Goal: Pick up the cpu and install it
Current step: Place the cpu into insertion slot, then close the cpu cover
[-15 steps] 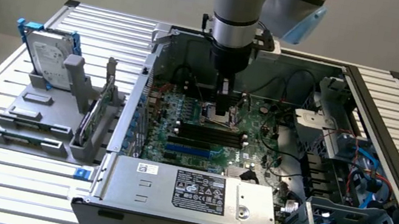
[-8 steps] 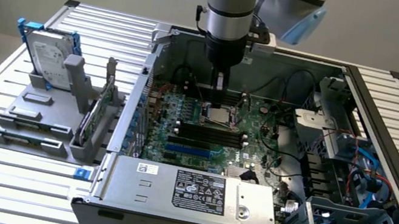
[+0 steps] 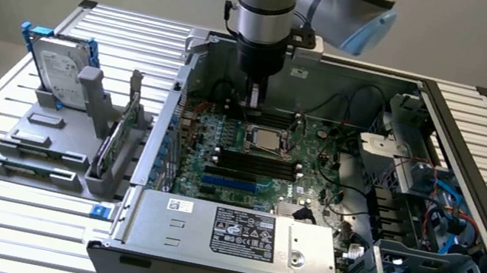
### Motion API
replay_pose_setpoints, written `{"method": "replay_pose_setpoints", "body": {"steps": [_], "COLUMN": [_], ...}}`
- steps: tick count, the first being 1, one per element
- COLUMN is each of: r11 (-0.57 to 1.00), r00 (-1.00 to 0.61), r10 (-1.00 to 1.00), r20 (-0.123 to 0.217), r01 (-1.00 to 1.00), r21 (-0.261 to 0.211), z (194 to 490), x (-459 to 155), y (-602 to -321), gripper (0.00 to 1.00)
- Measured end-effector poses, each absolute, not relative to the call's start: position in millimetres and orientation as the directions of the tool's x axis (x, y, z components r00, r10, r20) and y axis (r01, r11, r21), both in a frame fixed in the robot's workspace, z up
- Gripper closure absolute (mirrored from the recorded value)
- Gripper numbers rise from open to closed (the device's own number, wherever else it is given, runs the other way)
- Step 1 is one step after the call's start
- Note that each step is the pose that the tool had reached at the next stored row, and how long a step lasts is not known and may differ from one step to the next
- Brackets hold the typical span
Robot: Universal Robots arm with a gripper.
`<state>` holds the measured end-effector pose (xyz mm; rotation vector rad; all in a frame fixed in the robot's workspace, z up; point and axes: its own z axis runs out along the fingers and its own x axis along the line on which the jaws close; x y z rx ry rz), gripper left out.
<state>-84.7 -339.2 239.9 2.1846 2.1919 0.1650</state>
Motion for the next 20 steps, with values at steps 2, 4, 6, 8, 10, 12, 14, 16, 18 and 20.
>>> {"method": "replay_pose_setpoints", "body": {"steps": [2, 4, 6, 8, 10, 12, 14, 16, 18, 20], "r11": [0.001, 0.001, 0.001, 0.001, 0.001, 0.001, 0.001, 0.001, 0.001, 0.001], "r00": [-0.006, -0.006, -0.006, -0.006, -0.006, -0.006, -0.006, -0.006, -0.006, -0.006], "r10": [0.999, 0.999, 0.999, 0.999, 0.999, 0.999, 0.999, 0.999, 0.999, 0.999], "r20": [0.045, 0.045, 0.045, 0.045, 0.045, 0.045, 0.045, 0.045, 0.045, 0.045], "r01": [0.995, 0.995, 0.995, 0.995, 0.995, 0.995, 0.995, 0.995, 0.995, 0.995], "r21": [0.103, 0.103, 0.103, 0.103, 0.103, 0.103, 0.103, 0.103, 0.103, 0.103], "z": [240.6, 240.6, 240.6, 240.6, 240.6, 240.6, 240.6, 240.6, 240.6, 240.6], "x": [-87.5, -87.7, -87.7, -87.7, -87.7, -87.7, -87.7, -87.7, -87.7, -87.7], "y": [-339.2, -339.2, -339.2, -339.3, -339.2, -339.2, -339.3, -339.3, -339.2, -339.2], "gripper": [0.89, 0.89, 0.89, 0.89, 0.89, 0.89, 0.89, 0.89, 0.89, 0.89]}}
